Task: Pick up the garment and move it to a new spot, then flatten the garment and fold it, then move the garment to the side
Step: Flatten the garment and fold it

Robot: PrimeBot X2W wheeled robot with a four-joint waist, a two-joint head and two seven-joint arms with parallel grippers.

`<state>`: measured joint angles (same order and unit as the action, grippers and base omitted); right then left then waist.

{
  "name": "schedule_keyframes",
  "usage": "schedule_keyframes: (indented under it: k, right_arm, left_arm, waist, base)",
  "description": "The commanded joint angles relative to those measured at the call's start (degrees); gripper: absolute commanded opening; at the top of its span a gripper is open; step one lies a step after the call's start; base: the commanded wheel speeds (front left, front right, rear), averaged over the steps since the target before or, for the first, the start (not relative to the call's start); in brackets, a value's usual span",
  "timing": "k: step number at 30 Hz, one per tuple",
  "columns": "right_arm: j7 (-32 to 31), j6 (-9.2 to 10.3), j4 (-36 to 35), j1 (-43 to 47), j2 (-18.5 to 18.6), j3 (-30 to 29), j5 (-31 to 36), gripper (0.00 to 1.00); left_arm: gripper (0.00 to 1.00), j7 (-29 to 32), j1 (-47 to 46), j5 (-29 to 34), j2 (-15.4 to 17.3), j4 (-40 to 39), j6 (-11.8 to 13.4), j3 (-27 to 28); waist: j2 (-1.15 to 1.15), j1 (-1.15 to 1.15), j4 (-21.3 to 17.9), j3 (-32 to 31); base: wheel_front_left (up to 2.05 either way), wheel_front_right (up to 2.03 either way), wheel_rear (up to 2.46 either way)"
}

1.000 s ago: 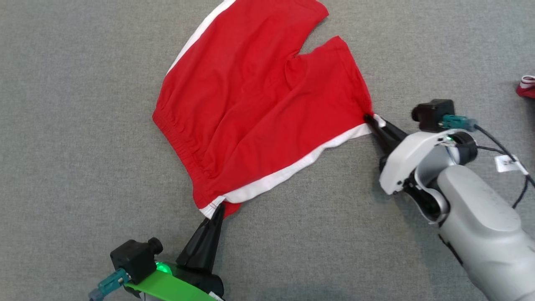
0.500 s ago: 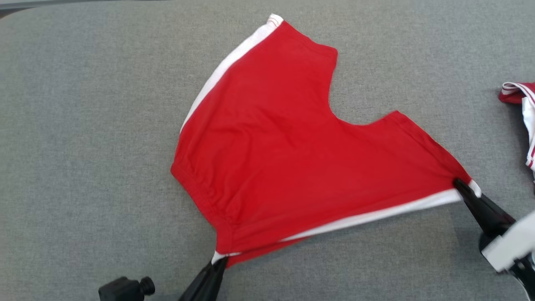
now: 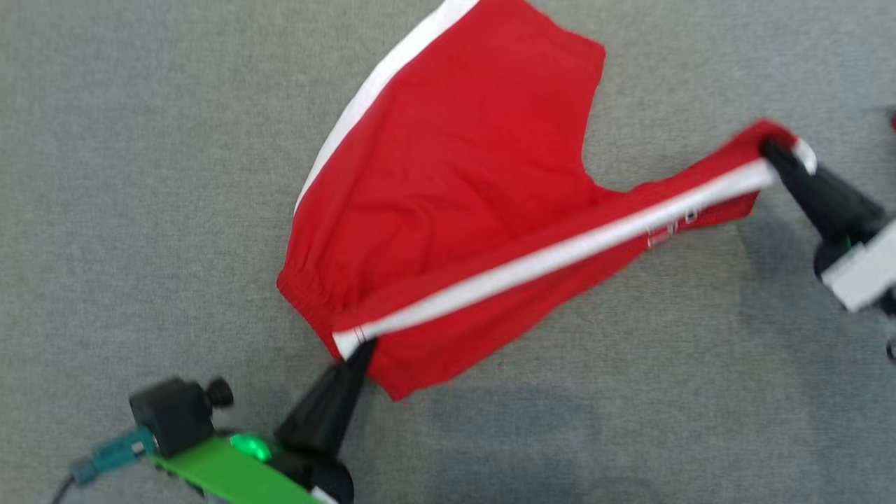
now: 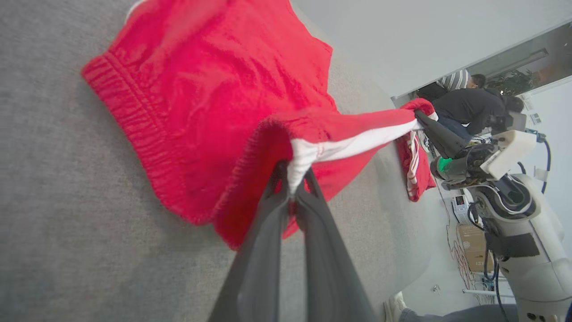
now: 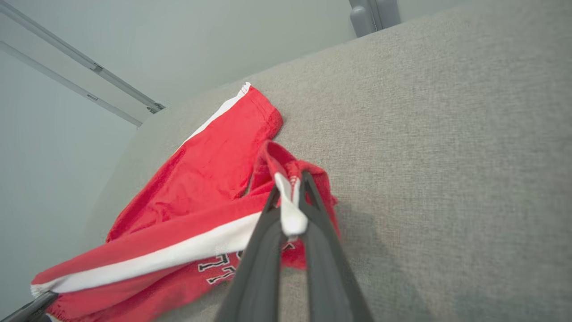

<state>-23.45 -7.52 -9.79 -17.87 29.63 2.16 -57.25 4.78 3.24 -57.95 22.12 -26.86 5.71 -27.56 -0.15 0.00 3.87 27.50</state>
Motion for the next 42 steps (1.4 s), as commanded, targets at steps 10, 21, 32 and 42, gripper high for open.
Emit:
schedule_keyframes:
  k: [10,21,32,42]
  right_arm:
    - [-15.5,0.03,16.8,-29.2,-10.5,2.9,13.4,0.0]
    - [-15.3,0.03,27.0,-41.3,-15.1,5.0,20.7,0.0]
    - [-14.9,0.04,33.4,-45.7,-12.4,6.9,26.8,0.0]
    - [-14.1,0.03,32.5,-46.7,-13.5,9.2,23.6,1.0]
  left_arm:
    - [0.0,4.2,-14.5,-4.5,-3.6,4.4,3.7,4.7]
    - [0.0,2.2,-22.8,-4.6,-9.4,11.5,4.7,4.9]
    - [0.0,-0.2,-23.1,-5.1,-13.0,16.4,3.3,4.0]
    - [1.0,-0.2,-21.3,-5.9,-12.9,17.0,5.1,4.8]
  waist:
    - [0.15,0.0,9.4,8.4]
    - [0.15,0.0,14.4,9.0]
    - [0.15,0.0,16.0,8.2]
    - [0.15,0.0,13.3,7.2]
  base:
    - [0.0,0.0,0.0]
    - [0.0,0.0,0.0]
    - [0.0,0.0,0.0]
    - [0.0,0.0,0.0]
